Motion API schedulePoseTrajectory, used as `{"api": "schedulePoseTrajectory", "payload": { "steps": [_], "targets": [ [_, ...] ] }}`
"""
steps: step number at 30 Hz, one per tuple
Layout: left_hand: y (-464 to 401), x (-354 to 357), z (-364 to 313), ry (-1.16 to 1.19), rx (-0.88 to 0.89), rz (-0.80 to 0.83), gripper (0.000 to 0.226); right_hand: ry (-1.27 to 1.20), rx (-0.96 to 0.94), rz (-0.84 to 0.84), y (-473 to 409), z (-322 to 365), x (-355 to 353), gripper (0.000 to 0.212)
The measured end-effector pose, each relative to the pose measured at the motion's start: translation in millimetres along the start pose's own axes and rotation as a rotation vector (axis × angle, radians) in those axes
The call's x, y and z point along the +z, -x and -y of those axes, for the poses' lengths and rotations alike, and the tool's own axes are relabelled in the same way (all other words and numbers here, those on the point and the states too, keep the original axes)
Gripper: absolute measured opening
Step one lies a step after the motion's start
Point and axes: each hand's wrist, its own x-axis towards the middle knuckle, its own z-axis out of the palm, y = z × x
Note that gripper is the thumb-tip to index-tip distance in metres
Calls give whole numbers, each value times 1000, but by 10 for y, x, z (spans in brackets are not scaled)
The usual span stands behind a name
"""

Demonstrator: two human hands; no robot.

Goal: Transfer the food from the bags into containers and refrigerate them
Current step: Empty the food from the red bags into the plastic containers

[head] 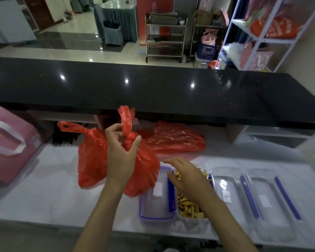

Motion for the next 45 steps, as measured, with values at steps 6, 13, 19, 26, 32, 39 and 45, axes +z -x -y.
{"api": "schedulePoseTrajectory", "payload": {
  "steps": [6,13,19,26,32,39,45],
  "targets": [
    [197,285,156,88,-82,175,44,-139,17,18,-87,73,8,71],
    [118,265,277,146,-150,358,21,-419,-47,-179,-263,122,-4,56],
    [-18,232,347,-41,-6,462,38,-332,-143,-61,-508,-47,-122,58],
    [-262,271,349,-121,120,605,27,-220,-108,-129,-793,-254,-208,25],
    [-519,144,442,-137,129,585,17,-432,102,-169,-890,-523,-273,15],
    [-537,120,468,-208,70,700,23,-637,226,-141,-864,-479,-167,10],
    [-551,240,495,-165,241,558,9,-673,334,-255,-885,-536,-178,15]
  ]
}}
